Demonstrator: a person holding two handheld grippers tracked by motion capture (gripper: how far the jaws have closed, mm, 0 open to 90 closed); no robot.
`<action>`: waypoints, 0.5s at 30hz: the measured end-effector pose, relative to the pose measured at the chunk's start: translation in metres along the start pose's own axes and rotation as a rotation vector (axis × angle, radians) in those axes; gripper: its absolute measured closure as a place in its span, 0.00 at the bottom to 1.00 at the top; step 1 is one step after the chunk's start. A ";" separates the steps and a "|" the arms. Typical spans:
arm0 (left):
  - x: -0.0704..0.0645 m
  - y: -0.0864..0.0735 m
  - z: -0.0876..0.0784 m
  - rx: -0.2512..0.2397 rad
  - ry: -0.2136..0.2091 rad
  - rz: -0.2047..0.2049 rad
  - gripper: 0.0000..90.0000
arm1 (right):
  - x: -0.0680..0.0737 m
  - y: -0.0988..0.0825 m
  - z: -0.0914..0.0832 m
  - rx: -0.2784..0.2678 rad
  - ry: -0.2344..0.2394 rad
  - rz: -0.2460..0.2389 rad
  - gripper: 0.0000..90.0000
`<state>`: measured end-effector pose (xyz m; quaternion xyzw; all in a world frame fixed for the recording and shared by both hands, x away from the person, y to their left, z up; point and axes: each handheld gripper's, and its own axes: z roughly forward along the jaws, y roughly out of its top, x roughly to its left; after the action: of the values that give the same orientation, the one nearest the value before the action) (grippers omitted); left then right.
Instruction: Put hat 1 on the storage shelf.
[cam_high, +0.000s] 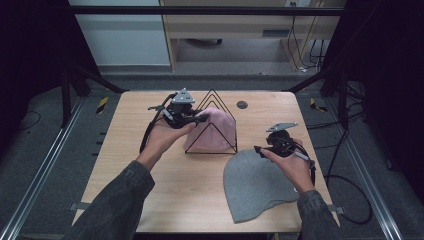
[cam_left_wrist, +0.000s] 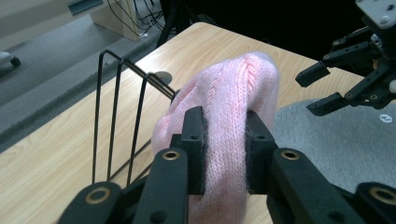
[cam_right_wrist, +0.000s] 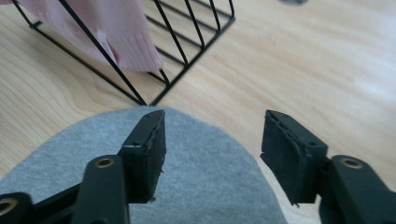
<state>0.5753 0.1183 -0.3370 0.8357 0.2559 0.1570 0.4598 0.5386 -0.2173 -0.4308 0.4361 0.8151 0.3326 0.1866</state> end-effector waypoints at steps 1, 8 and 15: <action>0.000 -0.001 -0.001 -0.005 0.000 -0.015 0.77 | -0.003 -0.002 0.002 0.013 0.011 0.014 0.42; -0.005 -0.012 -0.017 -0.030 0.025 -0.023 0.54 | -0.010 -0.006 0.001 0.034 0.017 0.014 0.49; -0.017 -0.026 -0.036 -0.035 0.086 0.015 0.37 | -0.014 -0.008 0.006 0.060 0.026 0.011 0.56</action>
<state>0.5361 0.1447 -0.3405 0.8220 0.2664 0.2006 0.4617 0.5454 -0.2302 -0.4407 0.4417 0.8247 0.3145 0.1608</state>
